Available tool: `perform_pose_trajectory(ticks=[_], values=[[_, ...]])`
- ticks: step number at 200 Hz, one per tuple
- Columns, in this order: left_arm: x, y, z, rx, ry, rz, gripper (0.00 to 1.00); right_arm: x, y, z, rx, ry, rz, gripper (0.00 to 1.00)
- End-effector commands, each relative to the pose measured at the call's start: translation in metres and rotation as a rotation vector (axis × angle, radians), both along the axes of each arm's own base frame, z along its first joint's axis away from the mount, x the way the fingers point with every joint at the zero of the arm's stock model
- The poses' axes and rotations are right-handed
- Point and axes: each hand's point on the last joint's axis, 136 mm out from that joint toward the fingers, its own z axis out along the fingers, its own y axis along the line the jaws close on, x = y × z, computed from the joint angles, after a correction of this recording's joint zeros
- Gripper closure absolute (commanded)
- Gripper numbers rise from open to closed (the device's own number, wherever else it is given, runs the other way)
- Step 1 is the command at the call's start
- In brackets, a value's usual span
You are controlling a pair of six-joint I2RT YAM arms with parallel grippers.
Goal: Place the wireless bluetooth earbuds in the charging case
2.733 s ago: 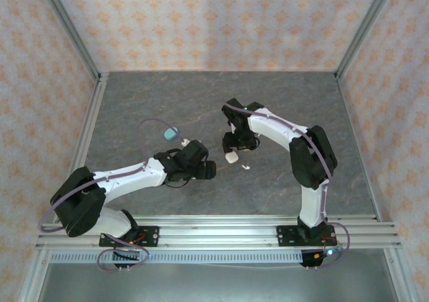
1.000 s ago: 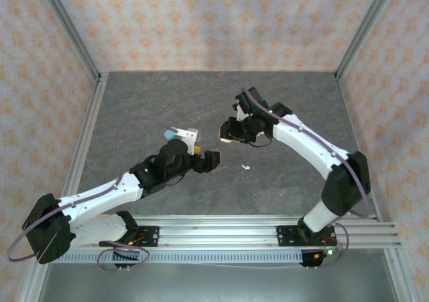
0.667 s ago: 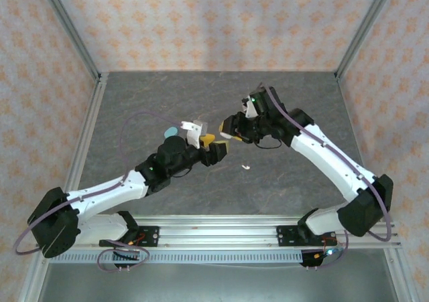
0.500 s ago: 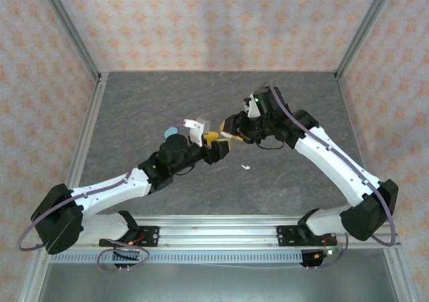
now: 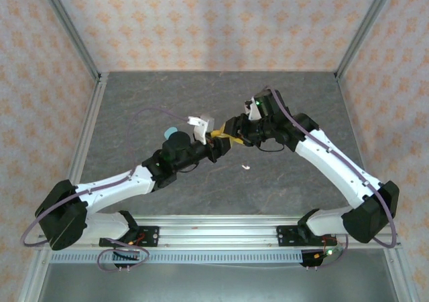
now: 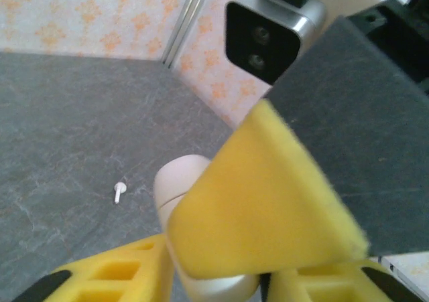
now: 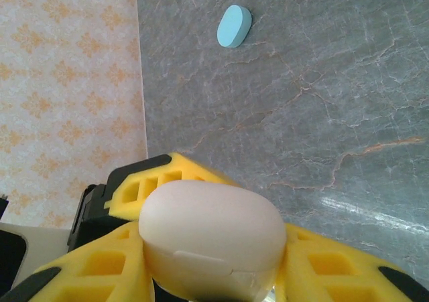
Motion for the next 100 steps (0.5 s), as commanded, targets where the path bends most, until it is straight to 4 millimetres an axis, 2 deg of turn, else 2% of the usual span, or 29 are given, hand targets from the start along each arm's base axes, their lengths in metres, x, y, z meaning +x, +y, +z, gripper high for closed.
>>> perform_pose_trajectory(ticks=[1,16,49,74,90,100], values=[[0.006,-0.003,0.025,-0.058,-0.035,0.013,0.76,-0.007,0.001,0.019,0.053,-0.038,0.014,0.59],[0.006,-0.003,0.025,-0.060,-0.029,0.014,0.83,-0.007,0.001,0.021,0.058,-0.048,0.015,0.56],[0.006,-0.001,0.027,-0.069,-0.016,0.022,0.89,-0.008,-0.001,0.030,0.068,-0.090,0.018,0.44],[0.004,0.001,0.030,-0.080,0.004,0.020,0.92,-0.008,-0.006,0.048,0.090,-0.149,0.016,0.32],[0.001,0.004,0.033,-0.090,0.017,0.012,0.92,-0.007,-0.012,0.062,0.118,-0.191,0.010,0.26],[-0.001,0.008,0.036,-0.107,0.027,0.007,0.93,-0.002,-0.016,0.065,0.125,-0.206,0.004,0.24]])
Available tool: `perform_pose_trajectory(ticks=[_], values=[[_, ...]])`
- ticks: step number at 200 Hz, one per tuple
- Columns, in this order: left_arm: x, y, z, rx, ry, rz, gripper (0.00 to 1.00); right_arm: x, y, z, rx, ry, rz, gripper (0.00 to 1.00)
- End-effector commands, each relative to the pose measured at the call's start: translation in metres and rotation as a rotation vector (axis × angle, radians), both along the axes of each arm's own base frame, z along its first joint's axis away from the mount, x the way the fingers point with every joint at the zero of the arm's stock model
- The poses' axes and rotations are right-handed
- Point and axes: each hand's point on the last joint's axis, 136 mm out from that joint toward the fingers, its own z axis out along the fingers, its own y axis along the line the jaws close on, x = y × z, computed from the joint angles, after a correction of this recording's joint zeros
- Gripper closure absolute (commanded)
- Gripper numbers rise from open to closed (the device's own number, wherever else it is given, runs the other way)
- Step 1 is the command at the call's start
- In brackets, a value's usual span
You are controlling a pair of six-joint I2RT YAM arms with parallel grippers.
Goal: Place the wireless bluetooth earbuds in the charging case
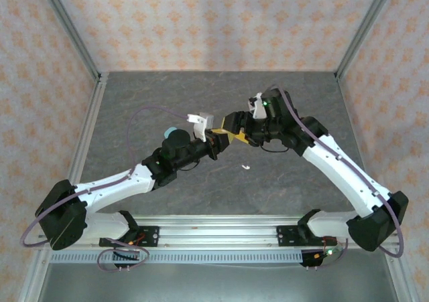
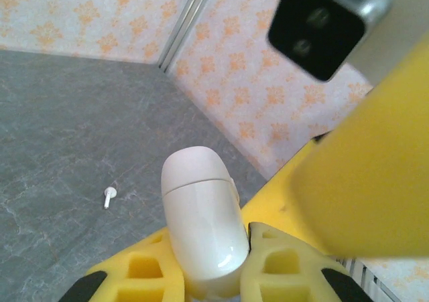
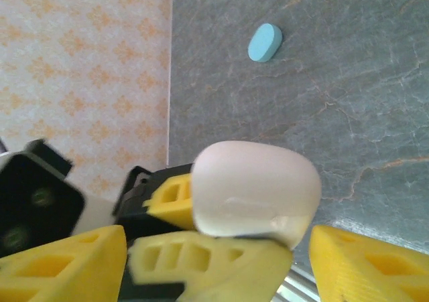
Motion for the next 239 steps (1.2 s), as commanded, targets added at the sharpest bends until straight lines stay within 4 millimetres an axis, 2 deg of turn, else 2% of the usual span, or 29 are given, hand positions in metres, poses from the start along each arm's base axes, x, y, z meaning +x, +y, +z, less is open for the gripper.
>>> perform_pose_trajectory(ticks=[1,17,36,62,90,128,157,187,204,239], values=[[-0.003,0.008,0.030,-0.069,-0.011,-0.001,0.93,0.001,-0.010,0.036,0.071,-0.115,-0.001,0.24],[-0.006,0.015,0.038,-0.126,0.009,-0.015,0.93,0.001,-0.020,0.048,0.110,-0.164,-0.010,0.23],[-0.012,0.022,0.054,-0.194,0.021,-0.041,0.95,-0.001,-0.023,0.065,0.196,-0.222,-0.005,0.24],[-0.022,0.026,0.077,-0.264,0.020,-0.091,0.95,-0.004,-0.015,0.081,0.302,-0.281,0.041,0.31],[-0.033,0.021,0.099,-0.313,0.027,-0.163,0.95,-0.006,-0.006,0.092,0.385,-0.311,0.092,0.36],[-0.039,0.017,0.119,-0.360,0.032,-0.209,0.95,-0.010,0.002,0.111,0.491,-0.356,0.160,0.47],[-0.039,0.017,0.130,-0.368,0.028,-0.212,0.95,-0.013,0.006,0.116,0.531,-0.377,0.204,0.49],[-0.038,0.013,0.134,-0.388,0.034,-0.228,0.95,-0.019,0.009,0.108,0.526,-0.368,0.246,0.52],[-0.037,0.011,0.135,-0.408,0.040,-0.233,0.95,-0.021,0.009,0.101,0.515,-0.350,0.252,0.57],[-0.036,0.008,0.137,-0.408,0.038,-0.229,0.94,-0.025,0.010,0.100,0.499,-0.353,0.283,0.70]])
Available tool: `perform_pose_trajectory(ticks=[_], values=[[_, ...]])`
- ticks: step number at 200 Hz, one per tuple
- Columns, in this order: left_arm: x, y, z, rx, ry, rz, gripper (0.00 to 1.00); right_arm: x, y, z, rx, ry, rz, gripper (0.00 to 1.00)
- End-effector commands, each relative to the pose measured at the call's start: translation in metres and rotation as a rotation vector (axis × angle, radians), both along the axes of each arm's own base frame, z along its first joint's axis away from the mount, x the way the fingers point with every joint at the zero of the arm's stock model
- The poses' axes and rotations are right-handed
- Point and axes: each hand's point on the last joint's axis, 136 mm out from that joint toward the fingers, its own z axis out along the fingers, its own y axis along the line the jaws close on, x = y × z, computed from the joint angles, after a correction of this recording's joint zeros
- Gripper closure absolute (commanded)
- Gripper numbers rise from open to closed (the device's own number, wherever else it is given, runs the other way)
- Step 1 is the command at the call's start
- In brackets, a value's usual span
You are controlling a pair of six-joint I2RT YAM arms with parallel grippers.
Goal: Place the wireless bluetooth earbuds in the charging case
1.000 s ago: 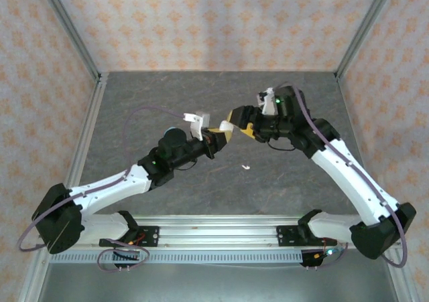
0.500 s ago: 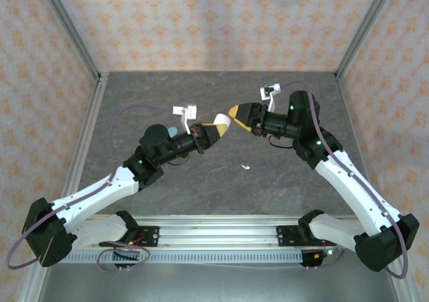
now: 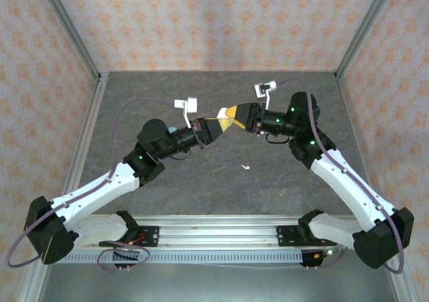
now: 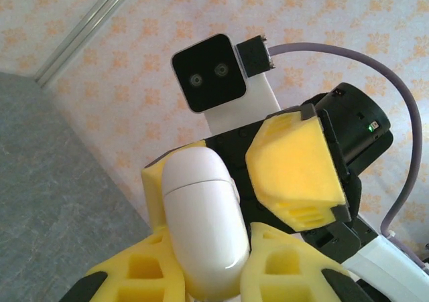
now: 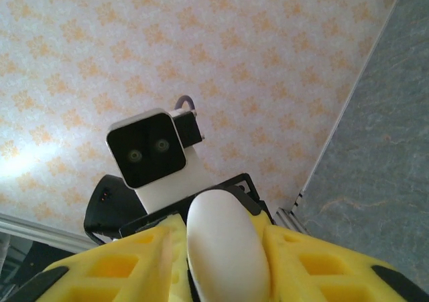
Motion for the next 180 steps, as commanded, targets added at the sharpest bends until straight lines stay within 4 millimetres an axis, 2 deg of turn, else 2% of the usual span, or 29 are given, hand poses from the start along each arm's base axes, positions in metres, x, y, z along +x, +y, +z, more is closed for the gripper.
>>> perform_pose_trajectory(ticks=[1,19,33,50,73,102,123,164,180], values=[[-0.003,-0.002,0.027,-0.052,-0.048,-0.015,0.94,-0.012,0.001,0.010,0.008,-0.069,0.056,0.70],[-0.003,-0.005,0.025,-0.027,-0.044,-0.024,0.94,-0.011,0.001,0.006,-0.008,-0.069,0.060,0.78],[-0.003,-0.005,0.020,0.003,-0.038,-0.022,0.89,-0.011,0.002,0.004,-0.012,-0.071,0.061,0.82],[-0.004,-0.002,0.014,0.046,-0.038,-0.006,0.77,-0.012,0.001,0.005,-0.018,-0.087,0.063,0.85],[-0.008,0.013,0.005,0.144,-0.048,0.053,0.55,-0.015,0.000,0.003,-0.062,-0.121,0.071,0.86],[-0.014,0.041,-0.006,0.328,-0.065,0.141,0.39,-0.017,-0.008,-0.007,-0.217,-0.209,0.049,0.87],[-0.023,0.053,-0.008,0.409,-0.088,0.130,0.35,-0.021,-0.013,-0.009,-0.296,-0.271,0.059,0.87],[-0.045,0.053,0.006,0.409,-0.230,0.052,0.31,-0.032,-0.012,0.002,-0.292,-0.389,0.122,0.87],[-0.050,0.051,0.005,0.425,-0.286,0.028,0.29,-0.036,-0.011,0.008,-0.265,-0.428,0.142,0.87]])
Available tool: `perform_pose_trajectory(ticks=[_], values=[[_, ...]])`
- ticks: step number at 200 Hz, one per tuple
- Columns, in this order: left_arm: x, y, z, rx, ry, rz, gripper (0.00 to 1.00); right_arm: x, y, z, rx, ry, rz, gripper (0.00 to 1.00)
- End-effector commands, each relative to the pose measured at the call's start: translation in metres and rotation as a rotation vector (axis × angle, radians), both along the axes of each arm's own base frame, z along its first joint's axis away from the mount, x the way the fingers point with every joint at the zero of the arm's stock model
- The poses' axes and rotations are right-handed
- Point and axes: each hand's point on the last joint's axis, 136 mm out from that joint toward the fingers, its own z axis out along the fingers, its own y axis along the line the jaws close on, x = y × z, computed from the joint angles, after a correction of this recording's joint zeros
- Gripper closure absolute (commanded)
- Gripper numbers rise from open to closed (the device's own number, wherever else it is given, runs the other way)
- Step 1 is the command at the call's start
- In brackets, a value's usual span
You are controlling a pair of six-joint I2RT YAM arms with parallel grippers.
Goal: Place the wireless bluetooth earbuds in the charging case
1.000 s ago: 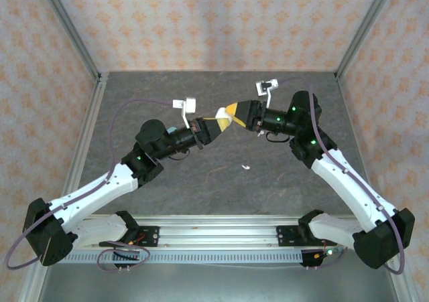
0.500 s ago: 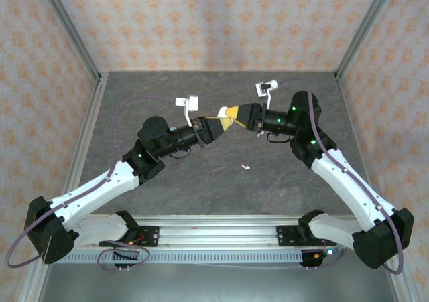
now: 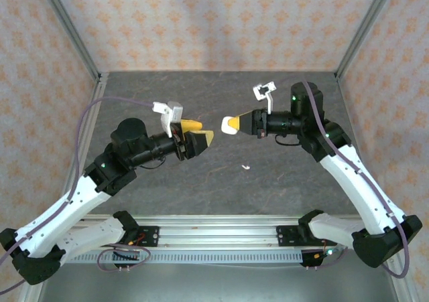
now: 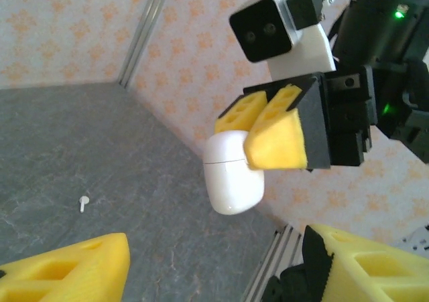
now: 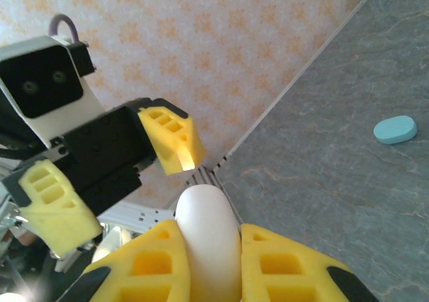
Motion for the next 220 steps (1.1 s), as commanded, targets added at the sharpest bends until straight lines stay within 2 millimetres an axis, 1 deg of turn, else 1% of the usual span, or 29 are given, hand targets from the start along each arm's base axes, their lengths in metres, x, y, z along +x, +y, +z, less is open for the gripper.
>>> perform_pose_trajectory(ticks=[1,14,28,44,88,130,158,189,220], values=[[-0.011,-0.001,-0.006,0.071,-0.094,-0.067,0.28,-0.013,0.002,0.012,0.015,-0.114,0.082,0.87],[-0.018,-0.005,-0.007,0.104,-0.145,-0.121,0.28,-0.017,0.003,0.019,0.039,-0.150,0.099,0.87],[-0.017,-0.007,-0.008,0.106,-0.138,-0.128,0.27,-0.021,0.002,0.025,0.061,-0.192,0.111,0.87],[-0.017,-0.014,-0.007,0.088,-0.112,-0.159,0.27,-0.023,0.001,0.029,0.074,-0.228,0.112,0.87],[-0.011,-0.031,0.003,-0.024,-0.064,-0.209,0.29,-0.024,0.005,0.029,0.079,-0.233,0.128,0.87],[-0.003,-0.043,0.005,-0.061,-0.024,-0.233,0.38,-0.026,0.006,0.028,0.081,-0.237,0.140,0.87],[-0.002,-0.049,0.008,-0.080,-0.014,-0.253,0.43,-0.028,0.007,0.028,0.082,-0.235,0.147,0.87],[0.000,-0.050,0.010,-0.089,-0.012,-0.254,0.49,-0.029,0.008,0.026,0.081,-0.231,0.155,0.87],[0.001,-0.050,0.011,-0.103,-0.006,-0.249,0.51,-0.030,0.010,0.023,0.077,-0.224,0.162,0.87]])
